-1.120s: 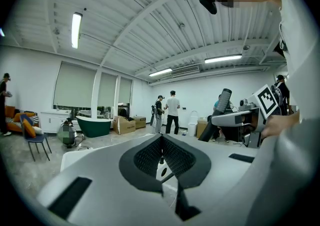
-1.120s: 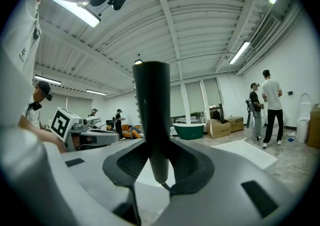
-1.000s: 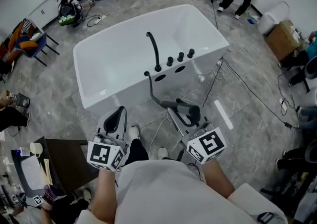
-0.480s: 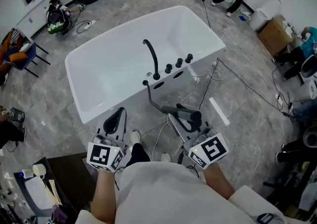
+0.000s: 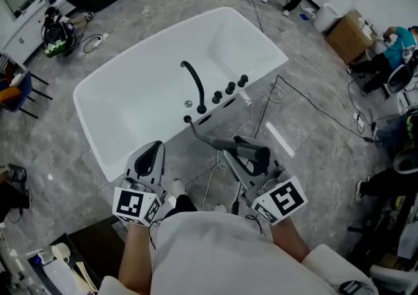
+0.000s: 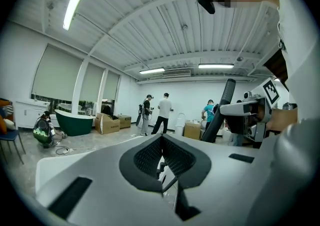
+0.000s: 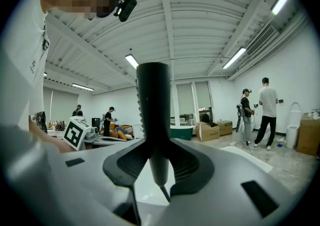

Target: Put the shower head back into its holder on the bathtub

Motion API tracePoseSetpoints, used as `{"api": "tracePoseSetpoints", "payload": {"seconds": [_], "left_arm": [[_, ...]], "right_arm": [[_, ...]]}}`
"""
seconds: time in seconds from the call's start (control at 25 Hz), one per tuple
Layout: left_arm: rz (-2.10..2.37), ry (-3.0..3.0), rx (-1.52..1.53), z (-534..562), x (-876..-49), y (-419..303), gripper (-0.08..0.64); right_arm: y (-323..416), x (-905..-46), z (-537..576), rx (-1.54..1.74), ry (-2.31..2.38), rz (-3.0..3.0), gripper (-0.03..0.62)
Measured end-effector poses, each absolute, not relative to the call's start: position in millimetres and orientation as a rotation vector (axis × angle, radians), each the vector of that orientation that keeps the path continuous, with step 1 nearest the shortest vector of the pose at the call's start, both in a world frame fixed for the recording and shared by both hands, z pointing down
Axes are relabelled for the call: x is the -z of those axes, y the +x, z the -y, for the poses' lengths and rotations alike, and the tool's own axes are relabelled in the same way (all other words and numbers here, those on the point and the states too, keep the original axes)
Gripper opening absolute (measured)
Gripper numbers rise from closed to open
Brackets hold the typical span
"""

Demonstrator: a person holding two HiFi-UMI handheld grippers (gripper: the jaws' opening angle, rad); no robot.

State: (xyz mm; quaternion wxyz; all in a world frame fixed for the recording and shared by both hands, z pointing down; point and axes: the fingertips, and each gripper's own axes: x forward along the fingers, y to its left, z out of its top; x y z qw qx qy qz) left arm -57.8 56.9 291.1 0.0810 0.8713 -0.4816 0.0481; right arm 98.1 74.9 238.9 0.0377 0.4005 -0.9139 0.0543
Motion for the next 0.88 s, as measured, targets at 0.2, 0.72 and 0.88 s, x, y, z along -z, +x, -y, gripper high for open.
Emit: {"api": "tracePoseSetpoints", "payload": {"seconds": [0.2, 0.72, 0.88], "left_arm": [[1.380, 2.627, -0.137, -34, -293, -70, 0.011], [1.269, 2.638, -0.160, -2, -309, -123, 0.011], [1.252, 2.628, -0.131, 9, -312, -146, 0.011]], "right_arm": [[86, -232, -59, -0.187, 1.281, 2.790, 0.143], [40, -241, -13, -0.210, 1.369, 2.708, 0.143], [24, -242, -5, -0.206, 1.382, 2.693, 0.143]]}}
